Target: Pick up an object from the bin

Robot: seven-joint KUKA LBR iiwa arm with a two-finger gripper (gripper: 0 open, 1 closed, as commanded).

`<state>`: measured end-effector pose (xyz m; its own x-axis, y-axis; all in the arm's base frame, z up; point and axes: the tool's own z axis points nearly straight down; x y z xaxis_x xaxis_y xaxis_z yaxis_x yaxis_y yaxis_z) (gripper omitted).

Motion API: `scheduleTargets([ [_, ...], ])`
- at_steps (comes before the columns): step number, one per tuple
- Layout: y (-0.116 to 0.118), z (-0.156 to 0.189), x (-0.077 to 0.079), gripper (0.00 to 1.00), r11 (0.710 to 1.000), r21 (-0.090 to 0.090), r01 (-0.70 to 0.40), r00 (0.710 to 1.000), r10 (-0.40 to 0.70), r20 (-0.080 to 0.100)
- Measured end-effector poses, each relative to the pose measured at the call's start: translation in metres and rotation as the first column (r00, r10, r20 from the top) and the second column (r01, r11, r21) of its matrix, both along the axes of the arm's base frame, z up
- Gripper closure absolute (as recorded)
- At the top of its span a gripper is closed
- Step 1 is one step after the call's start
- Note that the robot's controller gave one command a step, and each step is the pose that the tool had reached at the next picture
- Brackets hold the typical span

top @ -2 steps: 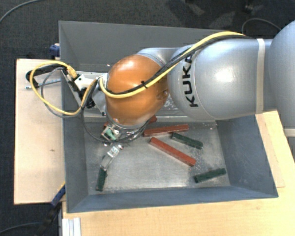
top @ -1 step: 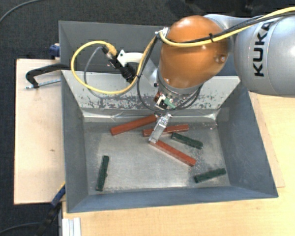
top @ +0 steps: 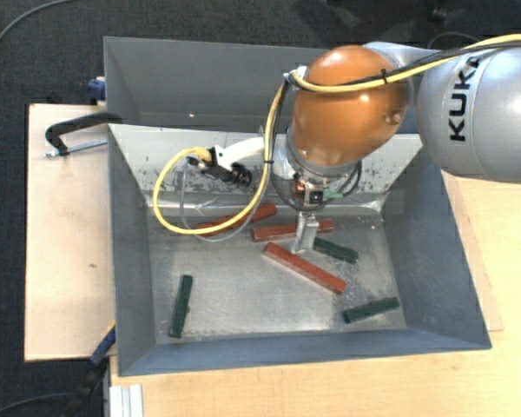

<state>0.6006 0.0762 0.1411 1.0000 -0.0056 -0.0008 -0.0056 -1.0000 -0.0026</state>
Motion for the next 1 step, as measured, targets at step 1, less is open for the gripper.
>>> scheduleTargets([
  [1,-0.0455,-0.0688,-0.0021,0.0,1.0,-0.003,0.011,1.0,-0.011,-0.007],
])
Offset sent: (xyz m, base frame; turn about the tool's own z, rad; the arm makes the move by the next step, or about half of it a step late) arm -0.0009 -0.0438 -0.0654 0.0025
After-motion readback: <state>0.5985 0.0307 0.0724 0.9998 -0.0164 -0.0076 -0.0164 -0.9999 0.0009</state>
